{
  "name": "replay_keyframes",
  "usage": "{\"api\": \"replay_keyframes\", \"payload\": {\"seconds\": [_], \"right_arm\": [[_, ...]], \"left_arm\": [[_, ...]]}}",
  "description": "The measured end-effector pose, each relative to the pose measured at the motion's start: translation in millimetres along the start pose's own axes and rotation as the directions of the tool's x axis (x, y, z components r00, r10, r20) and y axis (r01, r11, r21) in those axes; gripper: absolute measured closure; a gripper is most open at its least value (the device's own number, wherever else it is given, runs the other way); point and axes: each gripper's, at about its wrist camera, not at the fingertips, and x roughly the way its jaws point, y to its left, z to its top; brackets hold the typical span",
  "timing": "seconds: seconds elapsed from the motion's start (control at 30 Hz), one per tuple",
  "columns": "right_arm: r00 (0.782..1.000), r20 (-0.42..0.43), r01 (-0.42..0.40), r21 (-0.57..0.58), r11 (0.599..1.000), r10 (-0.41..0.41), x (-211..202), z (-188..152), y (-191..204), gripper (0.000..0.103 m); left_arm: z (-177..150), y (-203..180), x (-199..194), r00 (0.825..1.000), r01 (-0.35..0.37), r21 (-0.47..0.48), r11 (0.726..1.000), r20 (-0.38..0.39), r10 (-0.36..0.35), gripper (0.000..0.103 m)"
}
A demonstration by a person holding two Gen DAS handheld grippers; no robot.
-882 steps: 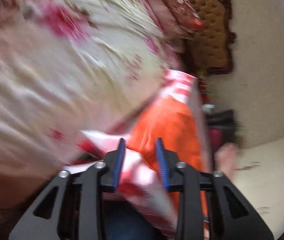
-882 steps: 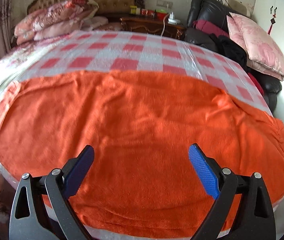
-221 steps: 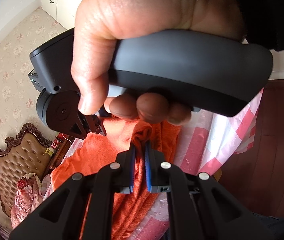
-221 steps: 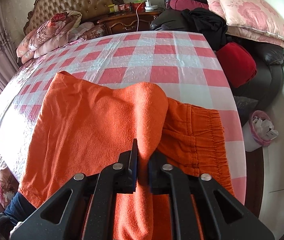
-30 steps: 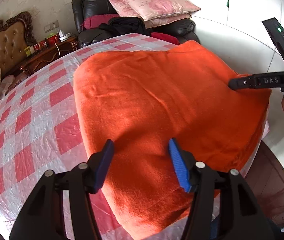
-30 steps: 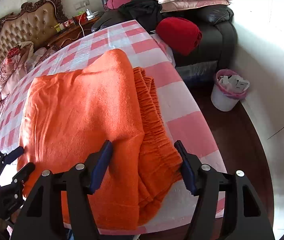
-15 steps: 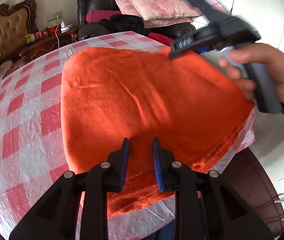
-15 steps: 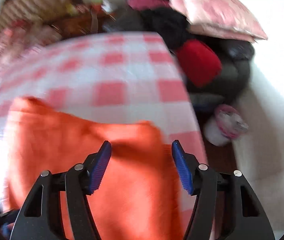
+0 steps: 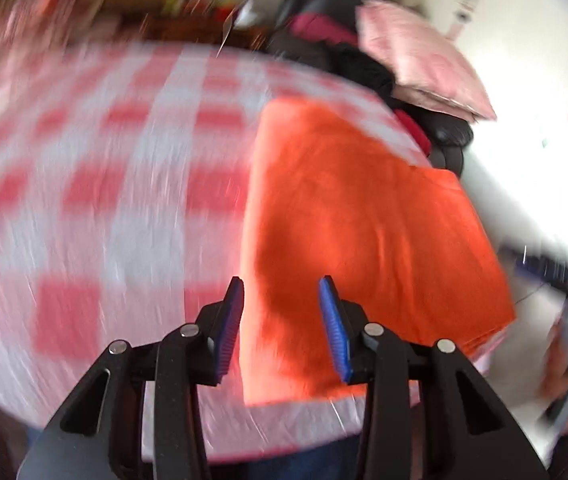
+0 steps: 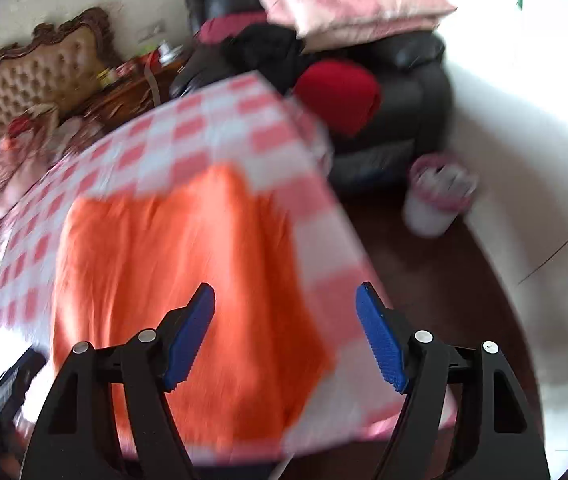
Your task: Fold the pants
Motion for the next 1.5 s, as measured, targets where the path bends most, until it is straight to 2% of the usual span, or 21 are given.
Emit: {"api": "replay_keyframes", "payload": {"seconds": [0.07, 0.1, 0.13, 0.23, 0.37, 0.4, 0.47, 0.53, 0.57, 0.63, 0.67, 0.7, 0.8, 0.87, 0.9, 0.93, 1.03, 1.2, 1.5], "right_arm": [[0.998, -0.019, 0.059, -0.077, 0.995, -0.060, 10, -18, 8, 0.033], [0.998, -0.023, 0.062, -0.086, 0.994, -0.064, 14, -22, 8, 0.041], [1.000, -0.021, 0.011, -0.064, 0.998, -0.012, 17, -23, 3, 0.049], [1.000, 0.006, -0.018, -0.097, 0.995, 0.019, 21, -18, 2, 0.056], [1.000, 0.007, -0.003, -0.129, 0.992, 0.004, 26, -11, 6, 0.056], [1.000, 0.006, -0.002, -0.127, 0.992, 0.003, 25, -11, 5, 0.055], [0.999, 0.027, 0.034, -0.120, 0.992, -0.031, 14, -14, 5, 0.050], [0.994, 0.076, 0.093, -0.115, 0.989, -0.084, -8, -19, 6, 0.034], [0.989, 0.105, 0.120, -0.115, 0.986, -0.108, -24, -24, 10, 0.030], [0.985, 0.128, 0.132, -0.111, 0.985, -0.118, -50, -34, 17, 0.021], [0.983, 0.132, 0.138, -0.101, 0.985, -0.125, -61, -40, 21, 0.018], [0.981, 0.136, 0.149, -0.089, 0.985, -0.136, -71, -45, 24, 0.017], [0.978, 0.143, 0.168, -0.081, 0.982, -0.155, -99, -62, 36, 0.017], [0.973, 0.154, 0.188, -0.075, 0.979, -0.174, -117, -70, 43, 0.017], [0.971, 0.159, 0.191, -0.072, 0.979, -0.178, -123, -72, 45, 0.017], [0.969, 0.170, 0.191, -0.067, 0.979, -0.178, -131, -75, 47, 0.017], [0.965, 0.200, 0.186, -0.070, 0.980, -0.169, -148, -79, 52, 0.017], [0.956, 0.242, 0.192, -0.081, 0.978, -0.168, -165, -78, 57, 0.017], [0.963, 0.217, 0.181, -0.072, 0.981, -0.162, -157, -82, 50, 0.017]], "left_arm": [[-9, 5, 9, 0.998, 0.007, -0.037, 0.999, -0.056, -0.009, 0.069], [-12, 5, 9, 0.998, 0.002, -0.035, 0.999, -0.055, -0.004, 0.072], [-13, 1, 7, 0.999, 0.002, -0.014, 1.000, -0.046, -0.003, 0.076], [-18, -6, 6, 0.999, 0.010, 0.010, 1.000, -0.035, -0.010, 0.079], [-23, -17, 10, 1.000, -0.031, 0.063, 0.998, -0.005, 0.031, 0.080], [-22, -15, 6, 0.999, -0.042, 0.052, 0.998, 0.005, 0.042, 0.075], [-22, -17, -11, 0.997, -0.061, 0.057, 0.996, 0.046, 0.059, 0.073], [-20, -29, -29, 0.994, -0.077, 0.100, 0.992, 0.087, 0.069, 0.071], [-18, -39, -40, 0.992, -0.076, 0.135, 0.988, 0.109, 0.061, 0.067], [-20, -59, -58, 0.985, -0.104, 0.212, 0.972, 0.160, 0.070, 0.039], [-20, -69, -66, 0.983, -0.101, 0.233, 0.967, 0.171, 0.061, 0.034], [-19, -74, -72, 0.986, -0.083, 0.232, 0.969, 0.157, 0.047, 0.030], [-21, -84, -91, 0.996, -0.018, 0.211, 0.977, 0.091, -0.001, 0.029], [-28, -94, -104, 0.994, -0.047, 0.235, 0.971, 0.105, 0.023, 0.017], [-31, -97, -109, 0.993, -0.052, 0.244, 0.968, 0.116, 0.024, 0.008], [-35, -100, -115, 0.991, -0.053, 0.251, 0.967, 0.128, 0.021, 0.004], [-42, -105, -122, 0.988, -0.069, 0.262, 0.963, 0.155, 0.028, 0.002], [-40, -104, -120, 0.989, -0.058, 0.238, 0.969, 0.144, 0.024, 0.002], [-45, -108, -114, 0.989, -0.071, 0.250, 0.966, 0.141, 0.036, 0.002]]}}
